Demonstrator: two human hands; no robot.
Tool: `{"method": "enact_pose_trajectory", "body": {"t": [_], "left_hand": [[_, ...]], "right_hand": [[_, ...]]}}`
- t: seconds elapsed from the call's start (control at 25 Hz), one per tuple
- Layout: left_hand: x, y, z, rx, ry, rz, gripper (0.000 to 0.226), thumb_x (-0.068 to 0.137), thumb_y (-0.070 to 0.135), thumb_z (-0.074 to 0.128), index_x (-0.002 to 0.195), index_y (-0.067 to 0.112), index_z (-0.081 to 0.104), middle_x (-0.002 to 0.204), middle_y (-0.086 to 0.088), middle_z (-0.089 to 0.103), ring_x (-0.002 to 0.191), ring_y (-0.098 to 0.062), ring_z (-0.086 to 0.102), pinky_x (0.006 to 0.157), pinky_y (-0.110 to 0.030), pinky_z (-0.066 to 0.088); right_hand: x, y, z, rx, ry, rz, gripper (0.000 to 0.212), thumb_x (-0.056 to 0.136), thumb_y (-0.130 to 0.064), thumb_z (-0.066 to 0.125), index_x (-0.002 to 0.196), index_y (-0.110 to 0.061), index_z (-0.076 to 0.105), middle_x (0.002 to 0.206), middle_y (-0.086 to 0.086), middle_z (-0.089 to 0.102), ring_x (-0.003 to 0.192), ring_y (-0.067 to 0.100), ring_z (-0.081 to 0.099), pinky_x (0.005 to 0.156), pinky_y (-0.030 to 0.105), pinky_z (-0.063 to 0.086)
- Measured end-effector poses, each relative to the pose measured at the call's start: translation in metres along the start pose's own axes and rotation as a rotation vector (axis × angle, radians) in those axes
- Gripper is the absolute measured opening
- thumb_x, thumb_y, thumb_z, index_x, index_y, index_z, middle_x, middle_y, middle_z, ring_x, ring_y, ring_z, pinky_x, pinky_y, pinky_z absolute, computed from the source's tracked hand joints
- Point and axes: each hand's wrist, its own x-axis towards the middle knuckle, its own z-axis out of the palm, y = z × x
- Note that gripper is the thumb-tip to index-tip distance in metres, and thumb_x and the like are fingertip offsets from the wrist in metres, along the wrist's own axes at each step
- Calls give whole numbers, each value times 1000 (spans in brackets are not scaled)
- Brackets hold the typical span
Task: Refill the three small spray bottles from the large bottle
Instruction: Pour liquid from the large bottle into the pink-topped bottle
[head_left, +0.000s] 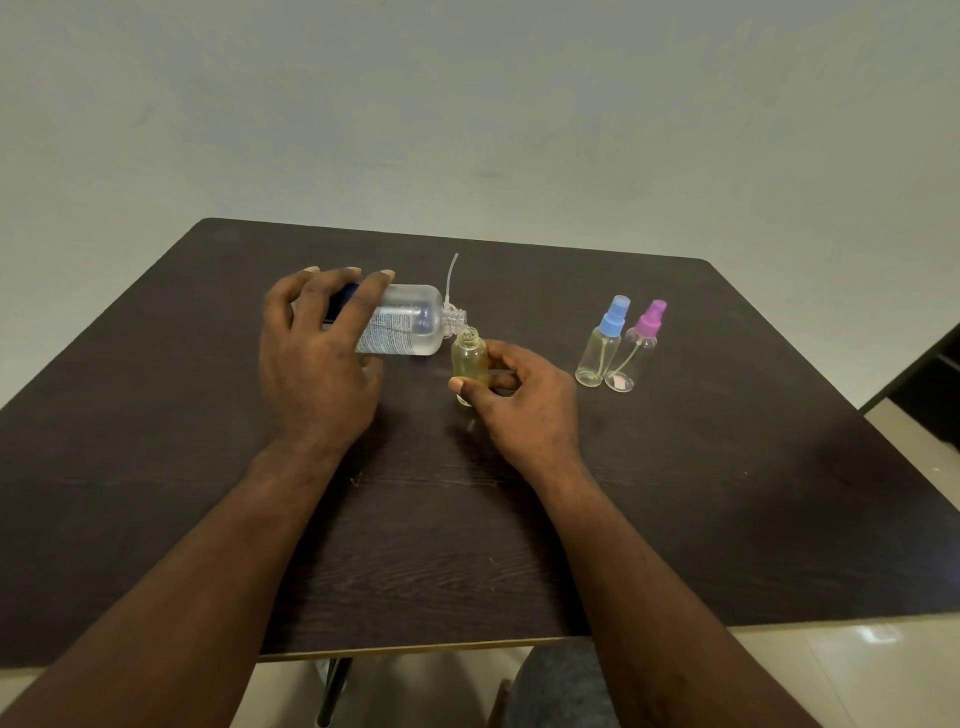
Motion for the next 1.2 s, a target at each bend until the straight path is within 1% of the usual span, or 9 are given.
{"method": "enact_pose_trajectory", "body": {"t": [0.2, 0.4, 0.52, 1.0, 1.2], "left_hand": [[1, 1, -1, -7, -8, -8, 78, 78, 2, 73, 149, 29, 56, 146, -2, 55, 137, -35, 40, 94, -48, 54], [0, 1, -1, -7, -14, -10, 78, 78, 2, 73, 149, 30, 56, 146, -1, 55, 137, -35, 40, 91, -48, 55], [0, 1, -1, -6, -15, -16, 78, 78, 3, 74, 149, 30, 56, 146, -1, 55, 137, -35, 40, 89, -49, 56], [0, 1, -1, -7, -12, -15, 78, 79, 2, 74, 149, 30, 56, 145, -1, 55, 137, -35, 41, 91, -48, 55], [0, 0, 0, -5, -13, -11, 78, 79, 3, 75, 149, 30, 56, 146, -1, 55, 137, -35, 40, 90, -48, 55]], "right_hand": [[0, -2, -2, 3, -6, 0, 47, 83, -30, 88, 127, -29, 73, 114, -14, 77, 98, -1, 72, 87, 28, 63], [1, 1, -1, 7, -13, 3, 48, 83, -31, 88, 129, -27, 73, 116, -12, 77, 101, 1, 73, 88, 32, 64], [2, 3, 0, 3, -14, 5, 49, 83, -32, 88, 129, -28, 73, 115, -11, 77, 100, 1, 73, 88, 32, 64], [0, 1, -3, -9, -24, 10, 50, 84, -32, 87, 131, -27, 72, 118, -11, 76, 102, -1, 71, 90, 30, 63], [1, 0, -3, -1, -19, 5, 48, 84, -31, 87, 130, -27, 73, 115, -13, 77, 100, -3, 72, 89, 29, 63]]}}
